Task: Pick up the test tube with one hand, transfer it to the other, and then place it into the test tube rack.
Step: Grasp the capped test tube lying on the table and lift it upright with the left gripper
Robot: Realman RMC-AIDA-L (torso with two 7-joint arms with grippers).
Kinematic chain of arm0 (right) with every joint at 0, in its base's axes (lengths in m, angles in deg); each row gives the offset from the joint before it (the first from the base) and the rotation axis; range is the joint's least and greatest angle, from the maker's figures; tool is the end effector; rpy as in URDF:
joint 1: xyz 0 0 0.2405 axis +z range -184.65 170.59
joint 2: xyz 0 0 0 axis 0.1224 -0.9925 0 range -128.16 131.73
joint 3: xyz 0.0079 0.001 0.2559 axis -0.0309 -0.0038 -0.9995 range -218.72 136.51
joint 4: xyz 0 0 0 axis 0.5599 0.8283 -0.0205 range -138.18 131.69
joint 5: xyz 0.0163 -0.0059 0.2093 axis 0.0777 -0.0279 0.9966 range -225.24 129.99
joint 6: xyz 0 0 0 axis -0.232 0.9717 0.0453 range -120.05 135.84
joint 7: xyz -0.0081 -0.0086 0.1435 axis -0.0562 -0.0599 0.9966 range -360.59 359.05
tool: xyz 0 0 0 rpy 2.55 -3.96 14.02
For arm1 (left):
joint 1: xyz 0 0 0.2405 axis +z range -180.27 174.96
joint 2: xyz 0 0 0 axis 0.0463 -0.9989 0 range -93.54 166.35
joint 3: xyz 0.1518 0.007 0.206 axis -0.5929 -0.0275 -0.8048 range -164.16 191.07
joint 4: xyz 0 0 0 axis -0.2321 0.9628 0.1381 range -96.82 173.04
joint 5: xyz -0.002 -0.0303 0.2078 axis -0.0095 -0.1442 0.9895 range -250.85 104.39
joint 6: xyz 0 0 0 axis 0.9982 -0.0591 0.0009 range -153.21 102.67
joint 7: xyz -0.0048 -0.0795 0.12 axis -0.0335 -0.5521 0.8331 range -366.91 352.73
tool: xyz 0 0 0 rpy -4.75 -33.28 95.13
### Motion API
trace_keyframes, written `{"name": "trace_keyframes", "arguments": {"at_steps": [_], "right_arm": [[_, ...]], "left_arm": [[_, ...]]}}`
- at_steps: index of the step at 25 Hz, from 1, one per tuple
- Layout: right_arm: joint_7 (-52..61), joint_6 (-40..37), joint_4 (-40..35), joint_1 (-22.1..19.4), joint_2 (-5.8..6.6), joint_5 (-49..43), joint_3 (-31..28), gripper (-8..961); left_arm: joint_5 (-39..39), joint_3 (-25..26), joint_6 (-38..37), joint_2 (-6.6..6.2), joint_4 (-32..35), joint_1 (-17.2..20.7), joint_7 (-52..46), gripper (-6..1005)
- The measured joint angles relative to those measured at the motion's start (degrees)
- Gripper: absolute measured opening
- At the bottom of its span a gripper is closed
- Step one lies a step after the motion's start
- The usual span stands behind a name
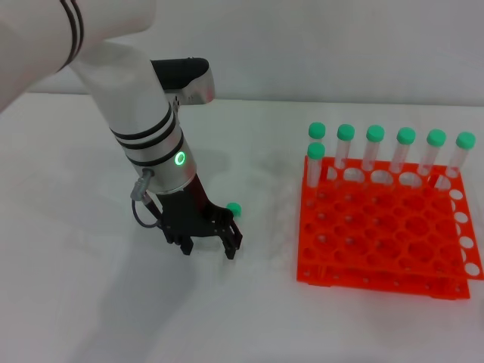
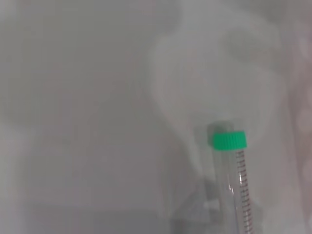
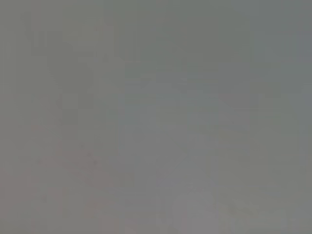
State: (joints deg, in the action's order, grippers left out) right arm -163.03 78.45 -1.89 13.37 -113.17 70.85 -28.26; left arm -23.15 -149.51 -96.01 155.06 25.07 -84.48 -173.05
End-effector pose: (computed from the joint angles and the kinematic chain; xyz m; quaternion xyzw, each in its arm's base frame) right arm 0.4050 0.2887 0.0508 -0.6105 0.2969 0.2717 0.6822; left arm -0.1528 0.4176 -0.0613 -0.7489 -0.5987 0.2263 0.1718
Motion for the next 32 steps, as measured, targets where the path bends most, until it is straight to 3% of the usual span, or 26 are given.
{"name": "trace_keyframes", "arguments": {"at_steps": [5, 10, 16, 24, 32], "right_arm": [[0.2, -0.1, 0.0, -0.1, -0.06, 0.0, 0.8, 872], [0.4, -0.2, 0.0, -0.1, 0.0, 0.0, 1.2, 872], [0.4, -0.1, 0.0, -0.1, 0.0, 0.0, 1.3, 871], [0.2, 0.1, -0.1, -0.2, 0.07, 0.0, 1.3, 871], [0.3, 0.1, -0.7, -0.3, 0.09, 0.3, 1.2, 871]], "left_arm": [[0.0, 0.0, 1.9, 0.12, 1.8, 0.2, 0.1, 835], [-0.1, 0.0, 4.0, 0.14, 3.2, 0.6, 0.0, 598], [-0.7, 0.0, 5.3, 0.25, 4.2, 1.3, -0.1, 454], [-1.2, 0.0, 5.6, 0.24, 4.5, 2.1, -0.1, 452], [-0.9, 0.0, 5.3, 0.3, 4.7, 2.1, 0.6, 342]]}}
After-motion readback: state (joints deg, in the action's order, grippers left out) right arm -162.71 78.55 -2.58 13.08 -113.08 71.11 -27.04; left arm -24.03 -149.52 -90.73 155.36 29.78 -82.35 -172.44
